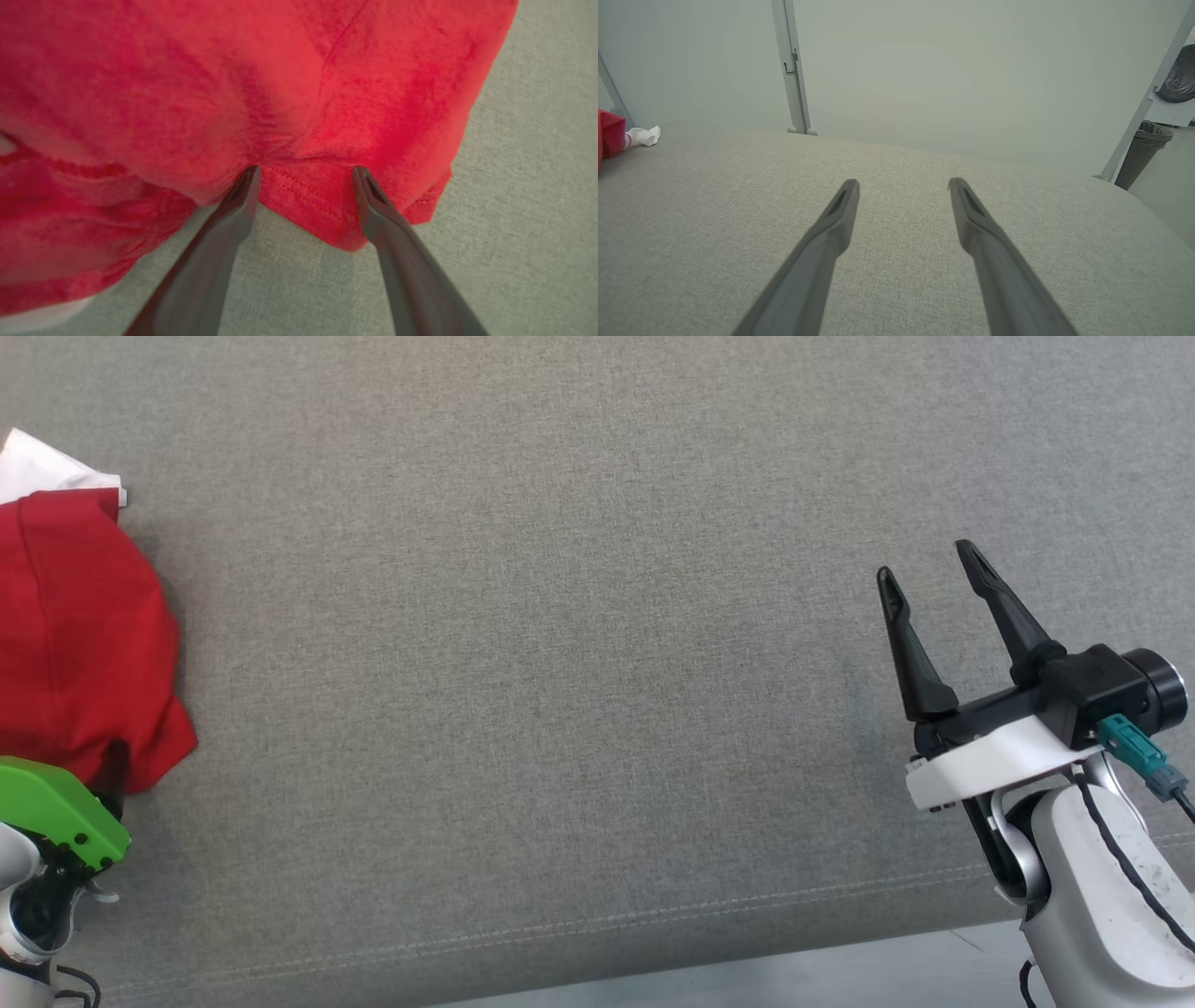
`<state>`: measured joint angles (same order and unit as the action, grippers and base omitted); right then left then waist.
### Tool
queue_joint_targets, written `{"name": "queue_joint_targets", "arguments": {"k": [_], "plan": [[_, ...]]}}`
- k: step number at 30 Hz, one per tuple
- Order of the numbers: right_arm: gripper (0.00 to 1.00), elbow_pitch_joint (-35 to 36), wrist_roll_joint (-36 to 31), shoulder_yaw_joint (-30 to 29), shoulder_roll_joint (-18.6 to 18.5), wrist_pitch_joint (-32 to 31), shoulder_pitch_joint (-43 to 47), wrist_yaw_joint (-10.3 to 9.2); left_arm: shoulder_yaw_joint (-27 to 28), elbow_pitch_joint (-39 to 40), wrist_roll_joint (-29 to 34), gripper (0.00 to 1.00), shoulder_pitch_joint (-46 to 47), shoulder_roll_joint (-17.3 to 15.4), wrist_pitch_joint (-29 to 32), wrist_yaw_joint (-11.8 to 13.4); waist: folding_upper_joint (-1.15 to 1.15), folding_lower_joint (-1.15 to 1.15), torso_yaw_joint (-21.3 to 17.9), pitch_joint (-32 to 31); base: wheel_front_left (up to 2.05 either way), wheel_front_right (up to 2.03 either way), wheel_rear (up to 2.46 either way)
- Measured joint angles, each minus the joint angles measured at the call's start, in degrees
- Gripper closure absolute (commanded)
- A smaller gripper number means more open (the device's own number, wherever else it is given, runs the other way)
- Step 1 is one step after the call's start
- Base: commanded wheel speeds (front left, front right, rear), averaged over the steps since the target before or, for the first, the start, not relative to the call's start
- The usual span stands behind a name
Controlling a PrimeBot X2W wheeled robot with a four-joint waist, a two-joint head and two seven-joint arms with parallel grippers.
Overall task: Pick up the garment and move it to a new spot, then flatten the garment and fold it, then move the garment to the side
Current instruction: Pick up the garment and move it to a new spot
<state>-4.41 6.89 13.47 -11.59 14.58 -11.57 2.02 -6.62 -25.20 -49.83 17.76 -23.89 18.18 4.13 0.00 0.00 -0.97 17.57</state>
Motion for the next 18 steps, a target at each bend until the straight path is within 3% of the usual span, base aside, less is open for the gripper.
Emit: {"name": "queue_joint_targets", "arguments": {"k": [1,3,5,6,7,14,18], "plan": [[0.0,0.0,-0.1,-0.02,0.0,0.0,-0.13,0.0,0.0,-0.33,0.0,0.08,0.01,0.0,0.0,0.01,0.0,0.0,-0.14,0.2,0.0,0.0,0.0],[0.0,0.0,-0.27,-0.29,-0.01,0.0,-0.39,-0.01,-0.07,-1.18,0.15,0.52,0.21,0.19,-0.09,0.01,0.0,0.0,-0.37,0.51,0.0,0.0,0.0],[0.0,0.0,-0.32,-0.4,-0.02,0.0,-0.49,-0.01,-0.05,-1.52,0.18,0.65,0.35,0.22,-0.16,0.02,0.0,0.0,-0.45,0.62,0.0,0.0,0.0],[0.0,0.0,-0.33,-0.43,-0.02,0.0,-0.6,-0.01,0.0,-1.87,0.18,0.86,0.52,0.21,-0.24,0.11,0.0,0.0,-0.5,0.7,0.0,0.0,0.0],[0.0,0.0,-0.32,-0.45,-0.02,0.0,-0.7,-0.01,0.01,-2.12,0.18,1.0,0.65,0.22,-0.38,0.18,0.0,0.0,-0.54,0.77,0.0,0.0,0.0],[0.0,-0.01,-0.33,-0.71,-0.02,0.0,-0.84,-0.02,-0.09,-3.36,0.27,1.0,1.68,0.88,-1.53,0.1,0.0,0.0,-0.37,1.11,0.0,0.0,0.0],[0.0,-0.02,-0.33,-1.65,-0.18,0.0,-0.88,-0.19,-0.55,-2.93,0.34,1.0,2.82,1.7,-2.71,-1.19,0.0,0.0,0.18,1.03,0.0,0.0,0.0]]}}
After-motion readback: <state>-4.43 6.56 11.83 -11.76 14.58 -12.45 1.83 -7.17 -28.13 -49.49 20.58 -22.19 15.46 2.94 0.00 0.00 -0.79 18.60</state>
